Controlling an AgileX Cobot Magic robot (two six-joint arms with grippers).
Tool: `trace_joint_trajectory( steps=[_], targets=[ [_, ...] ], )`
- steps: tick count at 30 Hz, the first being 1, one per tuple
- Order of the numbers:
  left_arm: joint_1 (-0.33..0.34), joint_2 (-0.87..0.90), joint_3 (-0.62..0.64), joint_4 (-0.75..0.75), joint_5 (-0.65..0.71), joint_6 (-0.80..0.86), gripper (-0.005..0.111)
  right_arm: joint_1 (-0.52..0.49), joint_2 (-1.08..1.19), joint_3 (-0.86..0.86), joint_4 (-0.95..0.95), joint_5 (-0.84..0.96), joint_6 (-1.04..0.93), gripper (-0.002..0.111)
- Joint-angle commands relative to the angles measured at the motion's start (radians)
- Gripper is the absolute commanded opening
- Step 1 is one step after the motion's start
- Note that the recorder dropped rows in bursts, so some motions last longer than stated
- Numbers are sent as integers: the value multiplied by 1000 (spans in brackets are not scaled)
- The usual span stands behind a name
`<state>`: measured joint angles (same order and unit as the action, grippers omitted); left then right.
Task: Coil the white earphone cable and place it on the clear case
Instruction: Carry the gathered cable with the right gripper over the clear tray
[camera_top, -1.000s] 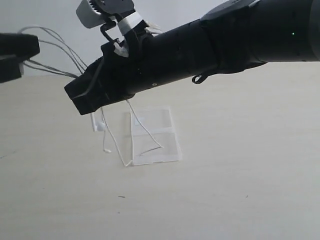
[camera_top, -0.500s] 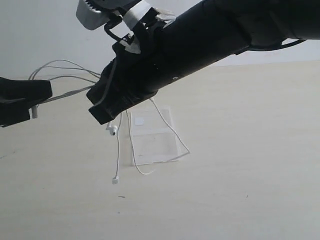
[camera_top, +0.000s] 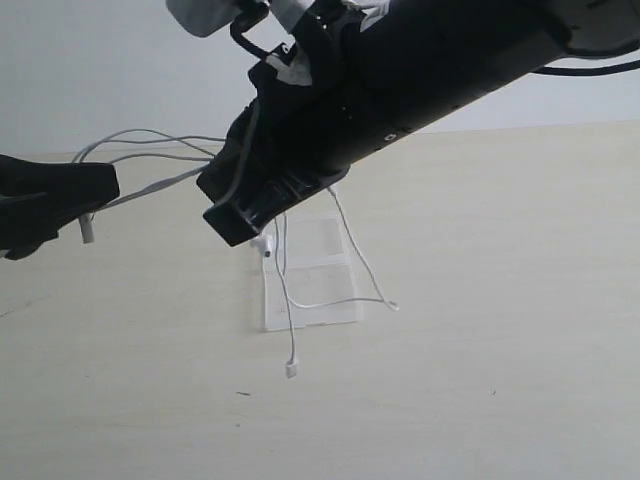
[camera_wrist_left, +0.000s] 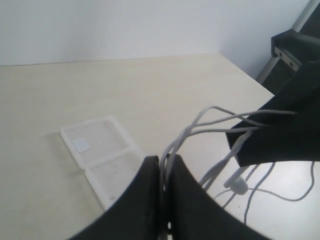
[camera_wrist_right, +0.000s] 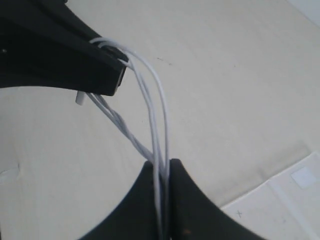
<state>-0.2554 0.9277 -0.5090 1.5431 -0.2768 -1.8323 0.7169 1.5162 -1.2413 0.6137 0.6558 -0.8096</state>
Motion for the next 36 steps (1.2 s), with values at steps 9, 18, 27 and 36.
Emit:
trace_joint_trajectory(
  steps=[9,18,27,36],
  targets=[
    [18,4,44,42,189,15,1,-43,-76,-3,-367,-74,233,0],
    [18,4,44,41,96,20,56,-43,-72,-3,-351,-74,235,0],
    [18,2,44,8,86,16,60,-43,-33,-3,-352,-96,251,0],
    [18,2,45,66,11,-10,6,-43,162,-147,-418,-146,516,0]
  ],
)
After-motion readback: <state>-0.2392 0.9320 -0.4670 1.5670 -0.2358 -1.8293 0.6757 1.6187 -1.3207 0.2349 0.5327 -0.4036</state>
